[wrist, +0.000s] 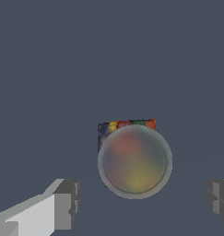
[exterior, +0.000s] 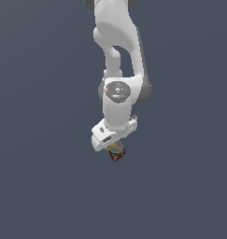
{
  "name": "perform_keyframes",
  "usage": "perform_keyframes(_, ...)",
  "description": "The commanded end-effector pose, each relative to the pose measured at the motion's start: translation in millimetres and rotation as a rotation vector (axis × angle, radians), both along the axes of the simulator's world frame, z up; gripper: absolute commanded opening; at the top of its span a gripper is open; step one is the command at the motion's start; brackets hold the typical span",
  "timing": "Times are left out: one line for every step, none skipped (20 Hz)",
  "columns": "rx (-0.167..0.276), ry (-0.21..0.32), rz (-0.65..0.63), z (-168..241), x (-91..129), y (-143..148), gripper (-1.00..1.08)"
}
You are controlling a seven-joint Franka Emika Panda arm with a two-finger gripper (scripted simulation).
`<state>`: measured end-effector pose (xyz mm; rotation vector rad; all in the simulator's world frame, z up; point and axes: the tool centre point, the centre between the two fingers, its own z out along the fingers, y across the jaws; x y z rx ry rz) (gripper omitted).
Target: Pick up the object and move it to a goal position.
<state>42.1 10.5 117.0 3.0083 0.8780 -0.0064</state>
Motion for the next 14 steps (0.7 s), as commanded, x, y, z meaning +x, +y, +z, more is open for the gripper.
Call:
perform_keyframes(0.004, -0.001, 0.037, -4, 3, 2, 1.0)
perform_keyframes(0.005, -0.001, 0.048, -5, 4, 2, 1.0)
perform_keyframes(0.006, -0.001, 0.058, -6, 5, 2, 1.0)
perform_keyframes(0.007, -0.001, 0.066, -7, 6, 3, 1.0)
perform_keyframes(0.007, -0.001, 0.072, -8, 6, 3, 1.0)
perform_keyframes(0.008, -0.001, 0.077, -8, 7, 3, 1.0)
perform_keyframes(0.008, -0.001, 0.081, -9, 7, 3, 1.0)
perform_keyframes(0.009, -0.001, 0.083, -9, 7, 3, 1.0)
perform_keyframes(0.009, -0.001, 0.084, -9, 7, 4, 1.0)
perform_keyframes(0.008, -0.001, 0.079, -9, 7, 3, 1.0)
perform_keyframes(0.008, -0.001, 0.079, -9, 7, 3, 1.0)
perform_keyframes(0.008, -0.001, 0.079, -10, 7, 3, 1.0)
perform_keyframes(0.008, -0.001, 0.079, -12, 7, 3, 1.0)
perform_keyframes(0.008, -0.001, 0.08, -15, 7, 3, 1.0)
